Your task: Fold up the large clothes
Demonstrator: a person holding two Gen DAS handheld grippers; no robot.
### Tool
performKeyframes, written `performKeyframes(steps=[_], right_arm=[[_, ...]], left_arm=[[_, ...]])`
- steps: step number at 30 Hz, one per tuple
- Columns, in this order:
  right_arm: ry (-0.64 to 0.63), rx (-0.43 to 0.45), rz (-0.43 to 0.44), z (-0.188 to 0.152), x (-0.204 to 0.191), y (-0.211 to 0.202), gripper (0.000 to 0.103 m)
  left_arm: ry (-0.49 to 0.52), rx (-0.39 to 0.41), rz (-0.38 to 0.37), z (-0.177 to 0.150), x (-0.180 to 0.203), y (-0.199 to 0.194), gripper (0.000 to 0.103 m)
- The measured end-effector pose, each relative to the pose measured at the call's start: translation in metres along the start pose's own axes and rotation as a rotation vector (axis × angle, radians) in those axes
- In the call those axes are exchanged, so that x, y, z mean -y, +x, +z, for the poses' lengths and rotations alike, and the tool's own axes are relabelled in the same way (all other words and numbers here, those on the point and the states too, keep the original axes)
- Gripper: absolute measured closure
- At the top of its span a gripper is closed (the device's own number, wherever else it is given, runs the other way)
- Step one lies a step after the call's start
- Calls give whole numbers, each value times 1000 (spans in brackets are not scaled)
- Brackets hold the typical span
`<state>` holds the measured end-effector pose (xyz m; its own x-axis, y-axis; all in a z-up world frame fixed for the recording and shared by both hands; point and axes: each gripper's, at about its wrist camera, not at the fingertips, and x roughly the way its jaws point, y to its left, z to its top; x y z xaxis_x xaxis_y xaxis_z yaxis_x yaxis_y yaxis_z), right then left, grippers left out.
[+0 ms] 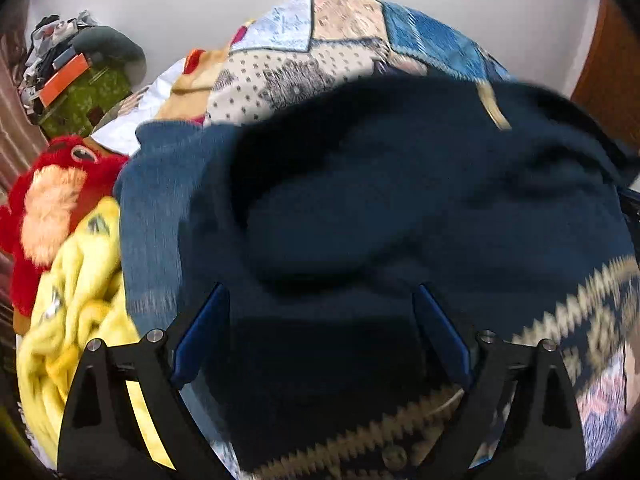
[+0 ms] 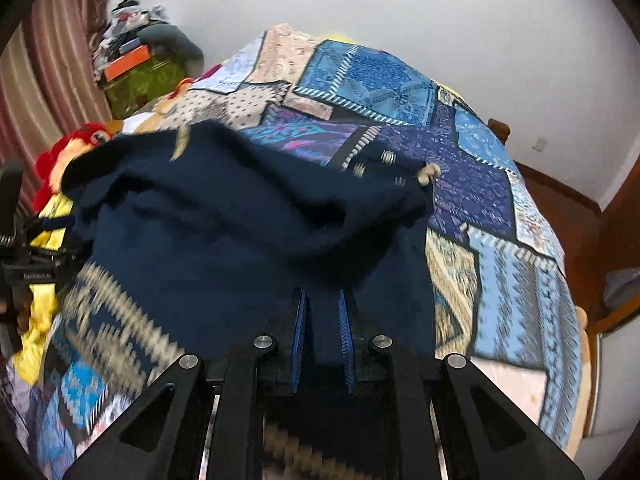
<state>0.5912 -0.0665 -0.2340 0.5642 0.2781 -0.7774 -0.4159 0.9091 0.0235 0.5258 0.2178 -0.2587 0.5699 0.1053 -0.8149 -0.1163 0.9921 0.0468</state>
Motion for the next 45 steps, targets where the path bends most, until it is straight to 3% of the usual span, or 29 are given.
performKeyframes(steps=[5, 7, 9, 16, 19, 21, 24, 27, 31, 33, 34, 36, 37, 38, 41, 45], right_arm=[[61, 26, -66, 51, 7, 16, 91], [105, 31, -41, 63, 5, 13, 91], [94, 45, 8, 65, -7, 4, 91], [-184, 36, 89, 35, -100, -19, 91], [-275, -26, 37, 12, -126, -3, 91], [-311, -33, -55, -4, -132, 10, 91], [-300, -3, -59, -17, -124, 12, 91], [-288, -4, -60, -21, -117, 7, 91], [-351, 0, -156, -34, -116, 2, 91], [-354, 4, -161, -39, -110, 0, 90], [-343, 4, -163, -43, -104, -2, 83], [-324, 13, -208, -46, -95, -6, 56], [-301, 24, -296, -48, -85, -7, 17], [-276, 31, -346, -50, -74, -7, 0], [-114, -60, -183, -56, -27, -3, 0], [37, -100, -67, -64, 18, -22, 0]], left_arm=[[-22, 54, 146, 57, -22, 10, 8], [-59, 73, 170, 73, -29, 4, 8], [-76, 92, 149, 76, -30, -7, 8], [6, 113, -72, 36, 12, -43, 8], [66, 66, -156, 10, 42, -41, 8], [113, 29, -156, -7, 59, -30, 8], [151, -13, -123, -29, 70, -11, 7], [118, 8, -136, -38, 59, -13, 7], [78, 1, -132, -48, 43, -14, 5], [70, -4, -108, -55, 38, -16, 5], [65, -6, -93, -57, 35, -18, 5], [57, -8, -44, -61, 28, -20, 5], [58, -14, -12, -63, 25, -20, 5], [60, -26, 28, -66, 20, -20, 5], [22, -49, 88, -78, 1, -23, 6], [-145, -34, 1, -93, -35, -41, 6]])
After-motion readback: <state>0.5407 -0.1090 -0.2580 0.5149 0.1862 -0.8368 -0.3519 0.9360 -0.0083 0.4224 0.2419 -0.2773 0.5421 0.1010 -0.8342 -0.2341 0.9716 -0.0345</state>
